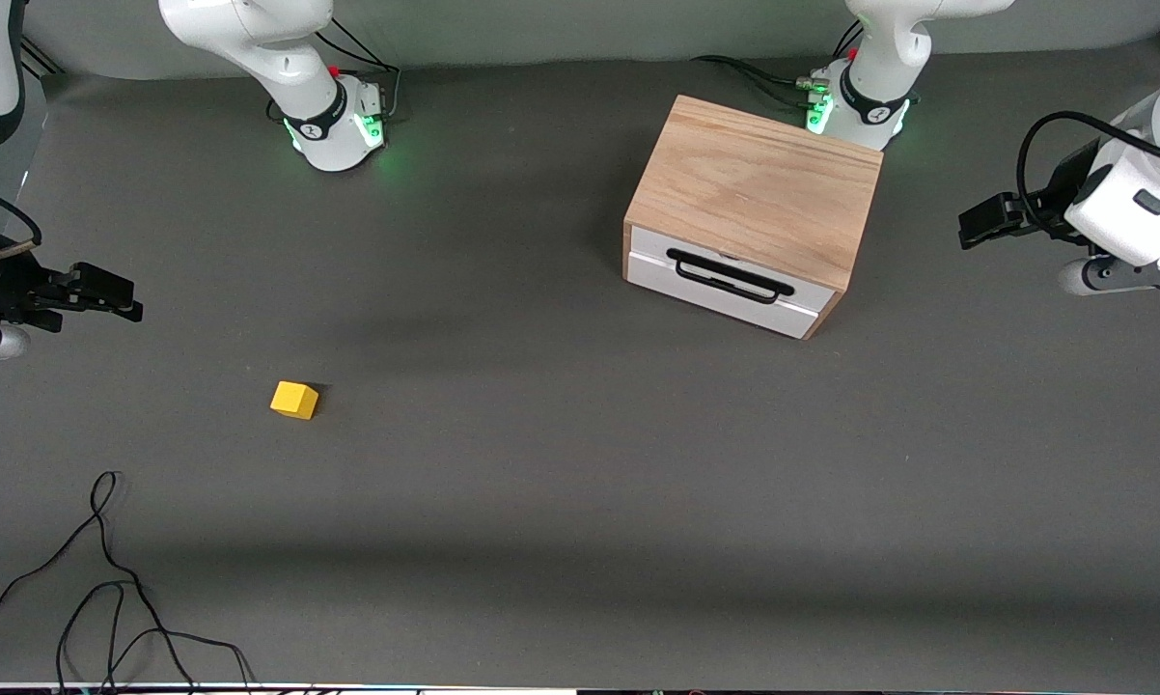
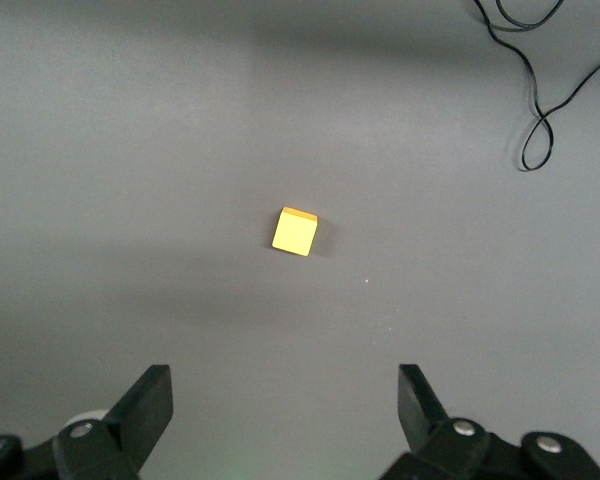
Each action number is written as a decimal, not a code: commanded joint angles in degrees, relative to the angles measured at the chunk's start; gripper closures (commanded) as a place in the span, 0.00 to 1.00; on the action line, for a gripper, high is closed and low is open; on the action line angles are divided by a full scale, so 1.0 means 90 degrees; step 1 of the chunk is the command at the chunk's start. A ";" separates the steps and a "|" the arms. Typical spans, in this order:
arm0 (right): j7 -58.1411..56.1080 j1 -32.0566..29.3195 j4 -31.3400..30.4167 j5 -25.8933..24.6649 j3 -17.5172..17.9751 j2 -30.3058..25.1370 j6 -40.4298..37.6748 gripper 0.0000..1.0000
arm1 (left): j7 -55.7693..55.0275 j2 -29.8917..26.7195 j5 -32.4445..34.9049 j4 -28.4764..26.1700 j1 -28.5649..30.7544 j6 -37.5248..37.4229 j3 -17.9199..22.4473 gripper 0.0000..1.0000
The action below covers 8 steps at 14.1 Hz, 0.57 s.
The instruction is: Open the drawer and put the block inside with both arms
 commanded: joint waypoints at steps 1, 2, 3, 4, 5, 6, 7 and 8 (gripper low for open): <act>0.0053 0.0044 0.0143 -0.0065 -0.0045 0.0019 0.0026 0.00 | 0.0088 0.0002 -0.0018 -0.0027 0.0013 -0.0018 -0.0008 0.00; 0.0091 0.0044 0.0152 -0.0065 -0.0045 0.0019 0.0056 0.00 | 0.0097 0.0021 -0.0018 -0.0027 0.0013 -0.0066 -0.0008 0.00; 0.0111 0.0054 0.0152 -0.0065 -0.0045 0.0029 0.0191 0.00 | 0.0098 0.0031 -0.0018 -0.0027 0.0013 -0.0077 -0.0008 0.00; 0.0111 0.0034 0.0172 -0.0065 -0.0045 0.0029 0.0241 0.00 | 0.0165 0.0108 -0.0018 -0.0018 0.0023 -0.0086 -0.0008 0.00; 0.0111 0.0015 0.0172 -0.0074 -0.0045 0.0009 0.0232 0.00 | 0.0456 0.0187 -0.0009 -0.0018 0.0032 -0.0106 0.0002 0.00; 0.0111 0.0005 0.0162 -0.0084 -0.0045 0.0000 0.0232 0.00 | 0.0739 0.0197 0.0020 -0.0018 0.0032 -0.0125 0.0002 0.00; 0.0111 0.0005 0.0162 -0.0084 -0.0045 -0.0001 0.0232 0.00 | 0.0839 0.0197 0.0040 -0.0018 0.0032 -0.0125 0.0002 0.00; 0.0111 0.0005 0.0172 -0.0084 -0.0045 0.0009 0.0241 0.00 | 0.0801 0.0207 0.0059 -0.0018 0.0071 -0.0125 0.0002 0.00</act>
